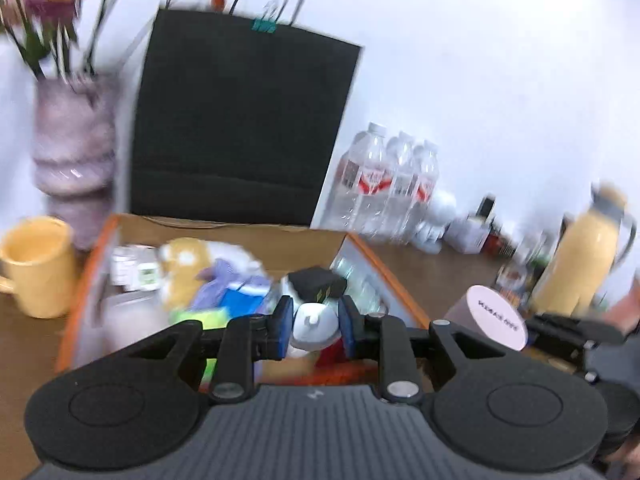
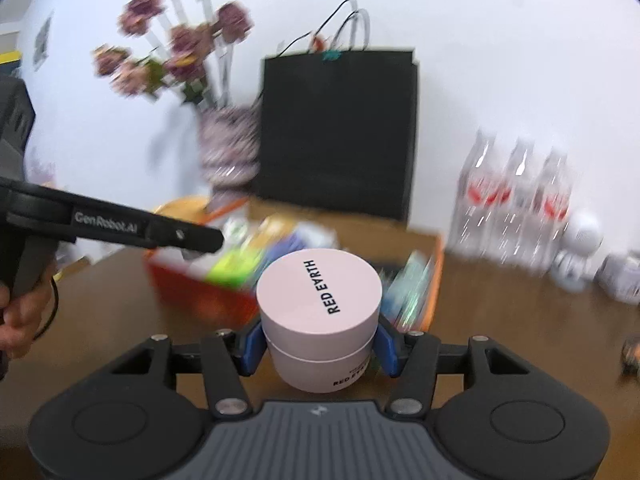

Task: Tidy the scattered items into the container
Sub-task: 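Carry the white plug and pink jar with both tools over the box, then open both tools to release the white plug and pink jar into the box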

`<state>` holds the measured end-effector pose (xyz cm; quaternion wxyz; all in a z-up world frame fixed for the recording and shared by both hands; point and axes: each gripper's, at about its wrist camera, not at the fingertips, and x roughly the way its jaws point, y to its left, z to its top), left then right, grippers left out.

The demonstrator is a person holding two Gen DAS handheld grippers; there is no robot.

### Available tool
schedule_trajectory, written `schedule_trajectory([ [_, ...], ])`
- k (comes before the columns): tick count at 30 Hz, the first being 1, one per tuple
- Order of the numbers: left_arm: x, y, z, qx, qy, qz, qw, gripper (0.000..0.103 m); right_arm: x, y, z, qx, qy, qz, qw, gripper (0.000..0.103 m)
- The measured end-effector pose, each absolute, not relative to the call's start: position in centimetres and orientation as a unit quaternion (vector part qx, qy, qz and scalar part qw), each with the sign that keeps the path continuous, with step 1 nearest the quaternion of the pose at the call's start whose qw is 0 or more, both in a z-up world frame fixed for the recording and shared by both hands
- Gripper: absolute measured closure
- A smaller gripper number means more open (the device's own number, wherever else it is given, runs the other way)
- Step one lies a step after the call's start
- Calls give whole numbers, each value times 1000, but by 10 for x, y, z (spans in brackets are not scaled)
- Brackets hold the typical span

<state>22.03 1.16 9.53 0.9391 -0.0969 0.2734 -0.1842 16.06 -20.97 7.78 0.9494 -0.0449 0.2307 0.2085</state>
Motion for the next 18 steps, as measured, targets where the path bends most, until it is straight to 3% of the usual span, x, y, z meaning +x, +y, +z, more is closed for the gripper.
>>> schedule_trajectory([
  [7,281,21,57,-154,296,-170,927,78,255,-185,78,-6,294,212,932,49],
  [18,288,7,32,-92,357,-154,917,78,296,-139,38,-49,410,236,880,48],
])
